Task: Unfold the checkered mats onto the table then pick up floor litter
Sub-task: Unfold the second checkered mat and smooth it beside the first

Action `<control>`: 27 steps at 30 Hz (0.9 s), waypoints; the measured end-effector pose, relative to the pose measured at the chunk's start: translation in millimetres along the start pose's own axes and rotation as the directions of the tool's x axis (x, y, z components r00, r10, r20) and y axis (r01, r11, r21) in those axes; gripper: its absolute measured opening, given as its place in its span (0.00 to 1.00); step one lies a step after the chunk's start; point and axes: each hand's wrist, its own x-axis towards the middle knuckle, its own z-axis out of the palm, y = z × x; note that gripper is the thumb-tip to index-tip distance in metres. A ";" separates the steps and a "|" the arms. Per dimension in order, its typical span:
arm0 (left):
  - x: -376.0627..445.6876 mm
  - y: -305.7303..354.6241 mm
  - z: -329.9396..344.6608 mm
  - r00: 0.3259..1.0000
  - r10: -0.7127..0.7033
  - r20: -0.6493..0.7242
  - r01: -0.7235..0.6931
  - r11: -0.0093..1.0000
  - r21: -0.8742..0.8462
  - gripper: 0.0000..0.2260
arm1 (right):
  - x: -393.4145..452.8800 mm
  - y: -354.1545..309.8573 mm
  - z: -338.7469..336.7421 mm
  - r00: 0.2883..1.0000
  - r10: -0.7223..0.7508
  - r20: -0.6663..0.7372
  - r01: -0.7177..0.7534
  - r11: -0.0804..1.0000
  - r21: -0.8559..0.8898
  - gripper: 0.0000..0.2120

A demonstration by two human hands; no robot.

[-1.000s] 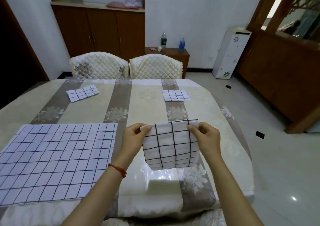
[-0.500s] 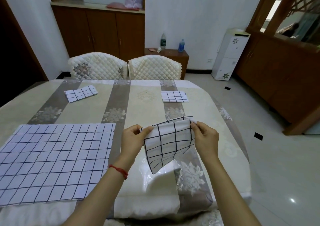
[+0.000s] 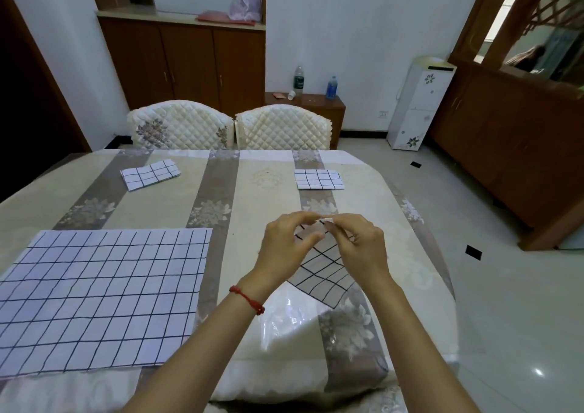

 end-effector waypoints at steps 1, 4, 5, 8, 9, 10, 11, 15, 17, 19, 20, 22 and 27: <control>1.1 0.2 1.0 1.000 -0.007 0.019 0.007 1.000 -0.007 0.10 | 0.7 -1.3 0.1 1.000 -0.002 0.001 0.002 1.000 0.006 0.08; 2.2 -3.5 0.7 0.997 -0.067 0.032 0.068 0.997 -0.031 0.05 | 1.7 -3.9 -2.2 1.000 0.016 -0.016 -0.015 0.999 0.046 0.08; 2.3 -5.5 -0.1 0.997 -0.074 0.034 0.075 0.996 -0.044 0.06 | 1.5 -4.5 -3.5 0.999 0.028 -0.016 -0.027 0.998 0.061 0.08; 4.0 -6.5 -5.1 0.997 -0.078 0.020 0.079 0.994 -0.070 0.06 | -0.4 -3.8 -9.2 0.980 0.176 0.091 -0.190 0.965 0.181 0.03; 5.5 -6.5 -7.8 0.997 -0.081 0.005 0.081 0.993 -0.086 0.08 | -1.0 -2.3 -11.6 0.956 0.245 0.158 -0.276 0.936 0.218 0.02; 7.4 -6.9 -11.3 0.996 -0.088 -0.014 0.087 0.991 -0.101 0.09 | -1.9 0.6 -14.1 0.925 0.309 0.222 -0.360 0.901 0.244 0.04; 9.6 -7.1 -15.3 0.994 -0.098 -0.036 0.094 0.990 -0.109 0.12 | -3.4 5.4 -16.8 0.891 0.358 0.279 -0.427 0.869 0.249 0.07; 17.7 -14.7 -37.3 0.970 -0.166 -0.175 0.140 0.978 -0.152 0.16 | -13.3 27.1 -29.0 0.804 0.459 0.378 -0.546 0.822 0.161 0.20; 19.8 -23.2 -47.4 0.942 -0.224 -0.251 0.183 0.967 -0.177 0.14 | -16.8 34.6 -34.3 0.785 0.493 0.375 -0.586 0.788 0.190 0.16; 20.6 -31.6 -54.5 0.908 -0.278 -0.313 0.215 0.951 -0.220 0.14 | -18.2 38.7 -37.4 0.781 0.513 0.356 -0.607 0.756 0.244 0.11; 20.6 -35.1 -57.1 0.893 -0.298 -0.337 0.223 0.944 -0.242 0.15 | -18.3 39.3 -38.0 0.779 0.522 0.346 -0.616 0.738 0.275 0.09; 19.7 -38.3 -60.9 0.870 -0.333 -0.364 0.242 0.931 -0.273 0.17 | -18.2 37.7 -37.5 0.774 0.540 0.331 -0.631 0.703 0.328 0.07; 15.4 -48.5 -58.9 0.848 -0.387 -0.363 0.289 0.911 -0.296 0.16 | -11.7 24.4 -32.6 0.788 0.557 0.262 -0.613 0.673 0.414 0.09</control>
